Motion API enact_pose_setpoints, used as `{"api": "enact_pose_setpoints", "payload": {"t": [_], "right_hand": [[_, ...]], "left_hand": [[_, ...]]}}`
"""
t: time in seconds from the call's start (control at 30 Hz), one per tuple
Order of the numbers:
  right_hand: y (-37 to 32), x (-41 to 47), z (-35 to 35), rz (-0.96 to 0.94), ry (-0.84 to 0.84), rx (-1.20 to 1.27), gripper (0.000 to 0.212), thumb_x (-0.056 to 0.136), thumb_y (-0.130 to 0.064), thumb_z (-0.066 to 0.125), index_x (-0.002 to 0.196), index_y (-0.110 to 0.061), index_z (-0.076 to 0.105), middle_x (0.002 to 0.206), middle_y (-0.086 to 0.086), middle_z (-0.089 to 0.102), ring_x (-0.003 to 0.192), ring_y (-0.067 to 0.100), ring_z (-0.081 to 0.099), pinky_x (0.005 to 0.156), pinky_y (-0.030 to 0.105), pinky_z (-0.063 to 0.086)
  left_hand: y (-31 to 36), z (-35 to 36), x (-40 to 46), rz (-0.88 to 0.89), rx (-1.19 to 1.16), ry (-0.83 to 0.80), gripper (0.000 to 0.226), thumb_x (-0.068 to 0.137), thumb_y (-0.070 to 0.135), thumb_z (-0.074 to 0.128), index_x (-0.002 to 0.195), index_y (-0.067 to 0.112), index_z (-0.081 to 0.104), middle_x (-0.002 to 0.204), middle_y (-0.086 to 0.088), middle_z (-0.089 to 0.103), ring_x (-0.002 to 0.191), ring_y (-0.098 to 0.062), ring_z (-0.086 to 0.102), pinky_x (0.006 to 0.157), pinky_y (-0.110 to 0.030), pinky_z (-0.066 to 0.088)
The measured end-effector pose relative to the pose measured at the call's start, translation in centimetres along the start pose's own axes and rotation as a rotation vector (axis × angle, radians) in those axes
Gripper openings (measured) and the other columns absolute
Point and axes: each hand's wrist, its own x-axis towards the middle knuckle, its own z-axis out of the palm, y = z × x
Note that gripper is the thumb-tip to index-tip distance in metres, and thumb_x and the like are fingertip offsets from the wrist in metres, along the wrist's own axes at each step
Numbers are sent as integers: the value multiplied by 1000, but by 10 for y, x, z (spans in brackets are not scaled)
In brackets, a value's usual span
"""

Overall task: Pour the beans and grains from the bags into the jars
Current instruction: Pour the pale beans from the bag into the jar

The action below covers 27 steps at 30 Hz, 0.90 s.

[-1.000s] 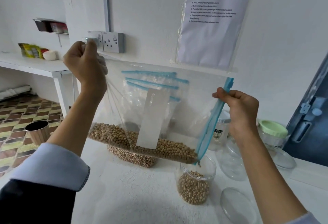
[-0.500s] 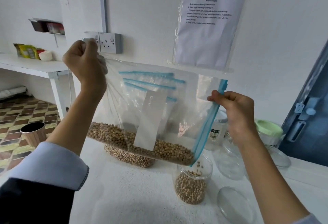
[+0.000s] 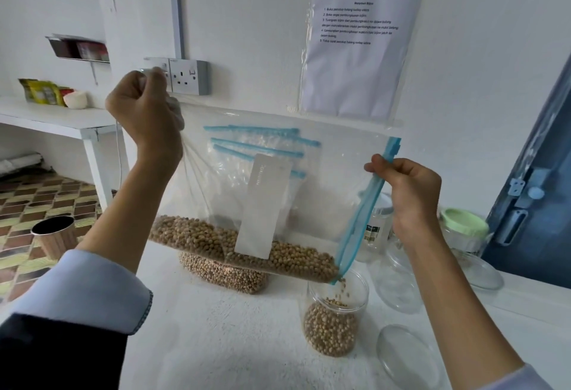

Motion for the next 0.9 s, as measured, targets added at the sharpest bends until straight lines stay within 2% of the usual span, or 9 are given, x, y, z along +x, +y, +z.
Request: {"api": "enact_pose_setpoints", "payload": {"t": [0.13, 0.27, 0.33, 0.43, 0.53, 0.67, 0.77, 0.83, 0.9], "right_hand": [[2, 0, 4, 17, -31, -44, 16, 82, -15, 73, 66, -15, 69, 60, -14, 69, 73, 7, 58, 53, 1, 40], [6, 3, 6, 40, -45, -67, 16, 84, -16, 71, 68, -15, 69, 57, -18, 67, 61, -11, 57, 66, 15, 40], [8, 4, 6, 43, -33, -61, 16, 84, -17, 71, 68, -14, 69, 57, -18, 67, 58, -14, 56, 66, 18, 39], [7, 5, 6, 16, -30, -43, 17, 84, -17, 71, 67, -16, 69, 59, -17, 68, 64, -8, 59, 66, 12, 40], [8, 3, 6, -6, -16, -10, 17, 82, -14, 72, 65, -15, 69, 60, -13, 69, 66, -4, 61, 68, 8, 44], [7, 3, 6, -6, -29, -45, 16, 82, -17, 73, 66, -16, 70, 67, -9, 71, 69, 6, 57, 65, 14, 46], [8, 4, 6, -19, 5, -7, 18, 83, -14, 71, 66, -15, 69, 60, -13, 69, 63, 1, 57, 60, 5, 43], [8, 2, 7, -16, -43, -52, 19, 84, -16, 71, 65, -16, 69, 60, -14, 69, 68, 0, 60, 68, 12, 43], [8, 1, 8, -21, -38, -45, 17, 83, -15, 71, 66, -14, 69, 60, -14, 69, 67, -1, 60, 69, 11, 43]], "left_hand": [[-2, -1, 0, -2, 1, 6, 47, 81, 1, 55, 49, 18, 25, 42, 2, 22, 32, -12, 22, 39, -13, 20], [-2, -1, -1, -14, -5, 16, 47, 80, -2, 53, 48, 19, 25, 40, 5, 22, 32, -10, 21, 39, -12, 20], [-2, 0, -1, -14, -5, 17, 45, 78, 0, 53, 49, 19, 25, 45, 2, 20, 34, -12, 20, 40, -13, 20], [-3, -1, 1, 0, 6, 19, 45, 79, -1, 53, 49, 19, 24, 48, -1, 18, 35, -13, 19, 40, -14, 20], [-2, -2, 2, 22, 31, 16, 44, 77, 2, 53, 53, 15, 20, 53, -11, 15, 36, -14, 19, 40, -15, 19], [-4, -4, 3, 21, 14, 31, 45, 78, -1, 53, 52, 16, 21, 49, -3, 16, 35, -13, 19, 40, -14, 20], [-5, -5, 4, 23, 28, 27, 45, 78, 1, 54, 54, 15, 19, 54, -11, 13, 39, -16, 16, 40, -15, 19], [-6, -6, 3, 19, 31, 33, 46, 79, 0, 54, 55, 15, 18, 52, -7, 12, 38, -15, 16, 40, -15, 19], [-6, -6, 4, 8, 17, 39, 47, 80, -1, 53, 54, 17, 19, 50, -2, 13, 36, -13, 16, 40, -14, 18]]}}
